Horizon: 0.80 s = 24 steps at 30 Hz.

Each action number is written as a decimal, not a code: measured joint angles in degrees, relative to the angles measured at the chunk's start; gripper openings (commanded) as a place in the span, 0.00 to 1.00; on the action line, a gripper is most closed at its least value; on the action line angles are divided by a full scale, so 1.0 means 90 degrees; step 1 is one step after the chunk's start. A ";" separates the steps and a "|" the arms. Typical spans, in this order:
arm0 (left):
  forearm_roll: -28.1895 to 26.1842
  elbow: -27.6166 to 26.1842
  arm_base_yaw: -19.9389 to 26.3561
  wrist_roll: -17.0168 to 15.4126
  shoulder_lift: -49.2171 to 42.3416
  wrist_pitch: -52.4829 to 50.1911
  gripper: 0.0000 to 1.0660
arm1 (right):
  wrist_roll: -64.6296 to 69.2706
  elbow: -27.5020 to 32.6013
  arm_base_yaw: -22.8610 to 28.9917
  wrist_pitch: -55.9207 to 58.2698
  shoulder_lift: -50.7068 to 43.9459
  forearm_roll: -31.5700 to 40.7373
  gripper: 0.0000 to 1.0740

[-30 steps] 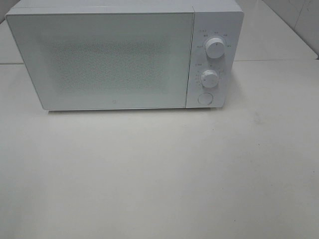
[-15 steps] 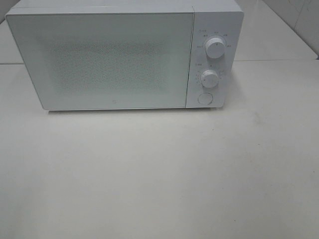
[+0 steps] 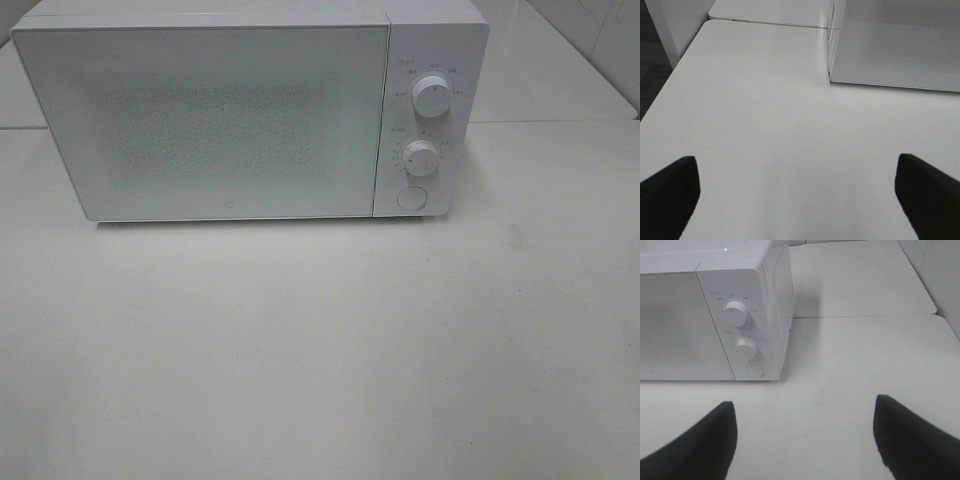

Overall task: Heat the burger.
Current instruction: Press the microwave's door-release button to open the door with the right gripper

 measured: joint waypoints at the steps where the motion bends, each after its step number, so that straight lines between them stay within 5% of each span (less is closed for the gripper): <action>1: 0.0000 0.0000 0.0000 0.0000 0.0000 0.0000 0.92 | 0.0000 0.0000 0.0000 -0.0159 0.0127 0.0000 0.69; 19: 0.0000 0.0000 0.0000 0.0000 0.0000 0.0000 0.92 | 0.1031 0.0083 0.0000 -0.2629 0.2922 0.0000 0.69; 24: 0.0000 0.0000 0.0000 0.0000 0.0000 0.0000 0.92 | 0.2063 0.0522 0.0000 -0.4265 0.4157 0.0000 0.69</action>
